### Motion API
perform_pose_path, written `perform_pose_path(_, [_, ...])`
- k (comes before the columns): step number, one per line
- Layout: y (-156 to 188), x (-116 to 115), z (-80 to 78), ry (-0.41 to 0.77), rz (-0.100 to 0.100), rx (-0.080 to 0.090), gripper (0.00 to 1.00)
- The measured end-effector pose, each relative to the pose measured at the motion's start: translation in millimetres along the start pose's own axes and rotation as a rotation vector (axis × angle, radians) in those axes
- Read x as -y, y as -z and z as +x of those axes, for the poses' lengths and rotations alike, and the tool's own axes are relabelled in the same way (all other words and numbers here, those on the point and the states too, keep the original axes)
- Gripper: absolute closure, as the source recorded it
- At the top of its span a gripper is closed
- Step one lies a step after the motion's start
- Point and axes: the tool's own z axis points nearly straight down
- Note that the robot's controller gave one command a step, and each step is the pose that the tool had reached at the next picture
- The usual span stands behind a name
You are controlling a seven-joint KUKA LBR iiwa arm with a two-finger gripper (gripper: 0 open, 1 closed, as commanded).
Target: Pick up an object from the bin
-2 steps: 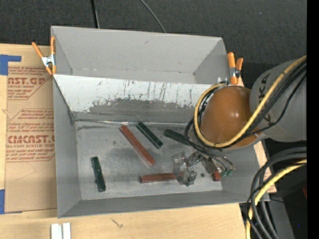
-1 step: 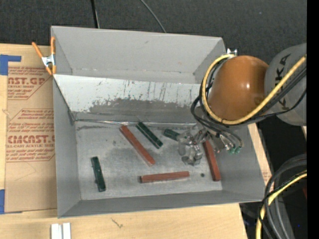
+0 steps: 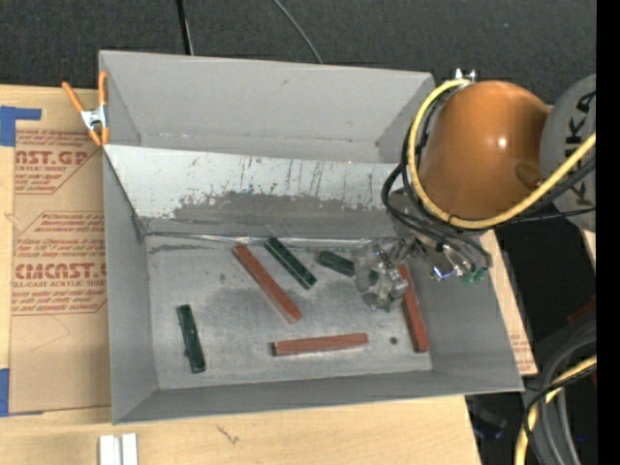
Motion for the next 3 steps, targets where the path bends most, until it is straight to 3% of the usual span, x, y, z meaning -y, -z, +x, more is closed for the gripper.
perform_pose_path(1, [-67.3,-5.2,8.3,-0.029,-0.001,-0.001,0.00])
perform_pose_path(2, [-63.2,-4.5,6.8,-0.029,0.002,0.006,0.00])
perform_pose_path(3, [-154.0,0.8,26.0,0.135,0.001,0.003,1.00])
